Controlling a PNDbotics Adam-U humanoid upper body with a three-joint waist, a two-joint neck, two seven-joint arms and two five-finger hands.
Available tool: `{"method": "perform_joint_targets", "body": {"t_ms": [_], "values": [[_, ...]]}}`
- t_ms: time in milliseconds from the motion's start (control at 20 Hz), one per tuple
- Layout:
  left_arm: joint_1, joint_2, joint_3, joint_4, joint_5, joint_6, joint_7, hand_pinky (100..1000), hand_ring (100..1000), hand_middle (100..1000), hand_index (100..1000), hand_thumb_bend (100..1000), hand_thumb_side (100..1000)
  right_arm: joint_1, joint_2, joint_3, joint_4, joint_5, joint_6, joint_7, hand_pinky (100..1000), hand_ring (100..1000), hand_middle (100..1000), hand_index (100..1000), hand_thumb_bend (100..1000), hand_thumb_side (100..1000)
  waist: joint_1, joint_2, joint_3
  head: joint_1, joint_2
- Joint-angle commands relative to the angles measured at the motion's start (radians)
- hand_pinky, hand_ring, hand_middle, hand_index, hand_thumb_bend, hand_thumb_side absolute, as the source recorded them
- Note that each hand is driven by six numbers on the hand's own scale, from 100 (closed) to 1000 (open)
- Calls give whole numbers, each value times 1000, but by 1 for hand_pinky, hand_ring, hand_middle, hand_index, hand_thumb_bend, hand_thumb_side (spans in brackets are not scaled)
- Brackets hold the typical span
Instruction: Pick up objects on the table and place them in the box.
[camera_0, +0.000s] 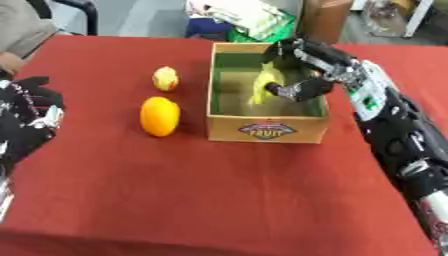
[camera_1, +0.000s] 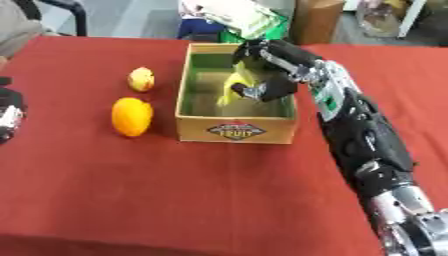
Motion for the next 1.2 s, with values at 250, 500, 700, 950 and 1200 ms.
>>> {"method": "perform_joint_targets", "body": {"t_ms": [250, 500, 700, 950, 1200], "values": [[-64, 77, -35, 25, -3, -6, -38, 594, 615, 590, 795, 181, 215, 3, -40, 13, -80, -70, -5, -77, 711, 802, 797, 783, 400, 546, 5, -22, -16, 19, -4], [-123, 119, -73, 76, -17, -13, -82, 601, 627, 605, 804, 201, 208, 23, -73, 37, -152, -208, 6, -84, 639, 719, 739, 758, 361, 485, 7, -31, -44, 37, 4], [-187, 141, -114, 149, -52, -22, -128, 609, 644, 624, 812, 221, 208, 39, -95, 60, -220, -325, 18, -48, 630, 701, 723, 755, 344, 453, 11, -43, -70, 52, 15], [-262, 141, -168, 259, -127, -40, -194, 630, 677, 660, 824, 212, 205, 45, -112, 69, -283, -441, 48, -2, 625, 691, 712, 752, 351, 432, 12, -57, -100, 64, 26], [-358, 123, -228, 393, -272, -69, -282, 664, 710, 693, 832, 218, 206, 48, -117, 70, -310, -501, 75, 30, 625, 686, 708, 752, 346, 424, 11, -67, -127, 78, 27]]}}
